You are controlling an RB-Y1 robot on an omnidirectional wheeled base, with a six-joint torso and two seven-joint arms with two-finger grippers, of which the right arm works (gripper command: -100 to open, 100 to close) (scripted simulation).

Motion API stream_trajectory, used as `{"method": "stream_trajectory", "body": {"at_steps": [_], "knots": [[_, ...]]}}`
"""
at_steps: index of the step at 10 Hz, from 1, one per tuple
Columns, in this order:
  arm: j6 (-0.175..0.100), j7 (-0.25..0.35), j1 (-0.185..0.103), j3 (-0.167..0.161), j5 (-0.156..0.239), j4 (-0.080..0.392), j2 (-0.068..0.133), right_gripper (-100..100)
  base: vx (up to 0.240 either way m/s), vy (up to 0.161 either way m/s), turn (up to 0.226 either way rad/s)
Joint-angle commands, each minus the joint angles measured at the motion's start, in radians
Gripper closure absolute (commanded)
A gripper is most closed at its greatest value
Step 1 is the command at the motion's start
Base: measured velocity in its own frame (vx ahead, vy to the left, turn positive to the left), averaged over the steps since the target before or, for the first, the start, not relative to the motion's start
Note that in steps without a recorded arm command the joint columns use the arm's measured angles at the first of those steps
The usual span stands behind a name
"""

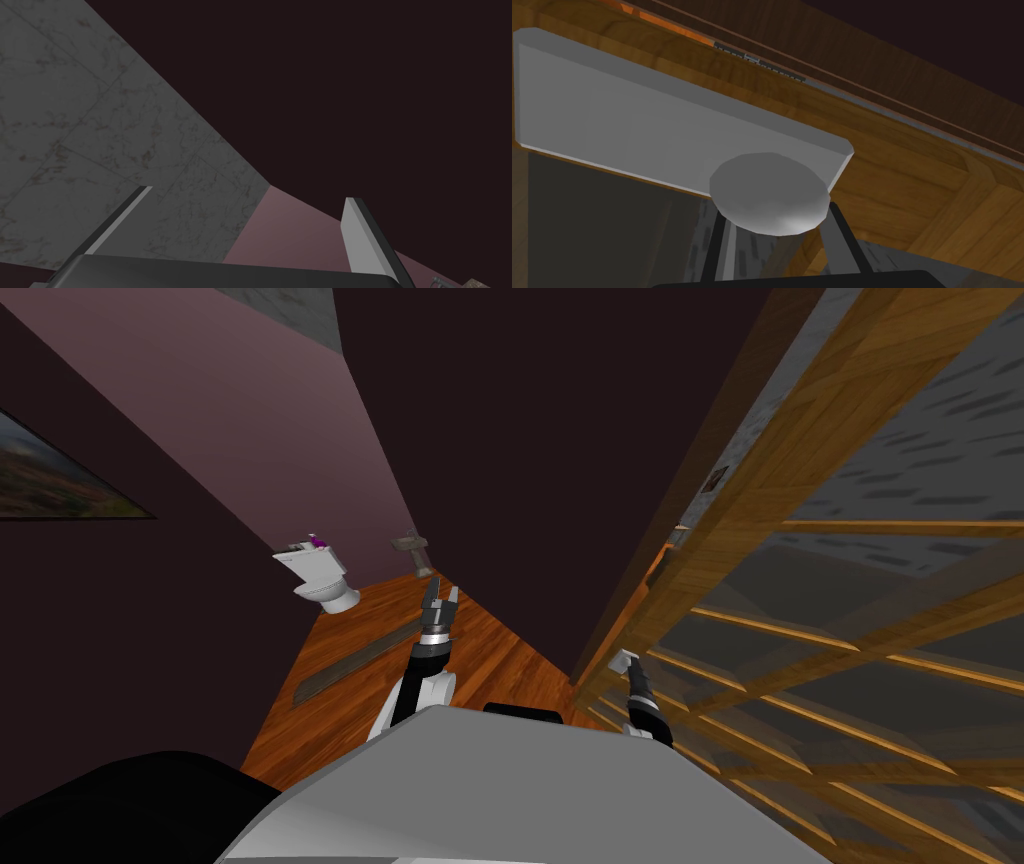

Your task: Pull the door open

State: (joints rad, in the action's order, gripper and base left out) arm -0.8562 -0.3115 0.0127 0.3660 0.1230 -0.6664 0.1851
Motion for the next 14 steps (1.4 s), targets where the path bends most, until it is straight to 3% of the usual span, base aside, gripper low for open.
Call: {"method": "stream_trajectory", "body": {"at_steps": [1,14], "knots": [[0.010,0.038,0.002,-0.013,0.001,-0.010,-0.011,100,-0.029,-0.004,0.005],[0.008,0.368,-0.003,-0.070,0.060,-0.007,0.000,100,-0.027,-0.003,0.010]]}}
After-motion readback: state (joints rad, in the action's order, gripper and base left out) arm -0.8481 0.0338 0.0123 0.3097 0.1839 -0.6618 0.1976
